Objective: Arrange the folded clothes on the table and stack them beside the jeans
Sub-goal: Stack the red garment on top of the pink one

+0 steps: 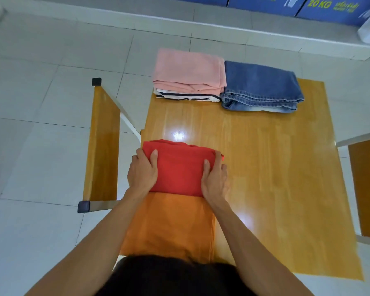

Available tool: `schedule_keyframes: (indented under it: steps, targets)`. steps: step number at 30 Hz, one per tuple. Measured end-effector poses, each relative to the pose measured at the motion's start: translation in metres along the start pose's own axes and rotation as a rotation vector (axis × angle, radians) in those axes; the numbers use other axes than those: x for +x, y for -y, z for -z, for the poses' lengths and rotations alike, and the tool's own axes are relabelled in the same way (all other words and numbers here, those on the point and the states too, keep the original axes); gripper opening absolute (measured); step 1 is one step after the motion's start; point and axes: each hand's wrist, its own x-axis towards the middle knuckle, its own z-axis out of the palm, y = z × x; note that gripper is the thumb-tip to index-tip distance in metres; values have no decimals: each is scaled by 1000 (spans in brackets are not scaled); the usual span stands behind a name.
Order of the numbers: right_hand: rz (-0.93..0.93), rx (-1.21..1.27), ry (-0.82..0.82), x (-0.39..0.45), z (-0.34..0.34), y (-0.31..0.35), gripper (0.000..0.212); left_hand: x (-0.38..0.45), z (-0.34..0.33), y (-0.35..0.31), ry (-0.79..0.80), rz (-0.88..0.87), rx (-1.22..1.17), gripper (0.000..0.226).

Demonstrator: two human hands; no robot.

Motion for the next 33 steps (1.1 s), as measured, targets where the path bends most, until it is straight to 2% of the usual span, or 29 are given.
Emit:
schedule_keyframes:
  steps: [5, 11, 17, 23, 28, 33]
  targets:
    - [113, 23, 27, 9, 7, 2, 49, 0, 4, -4, -56, -107, -67, 57]
    - [194, 75, -26, 48, 25, 20, 45, 25, 19, -30, -130, -219, -170, 45]
    - [332, 194, -166, 123, 62, 77, 43, 89, 51, -102, -235, -336, -271, 45]
    - [427, 158, -301, 210, 100, 144, 44, 169, 80, -186, -304, -419, -355, 44]
    - [426, 164, -263, 275, 94, 176, 47, 232, 76, -216, -320, -402, -354, 41]
    - [348, 83, -149, 305, 58, 174, 50, 274, 48, -203, -267, -330, -252, 42]
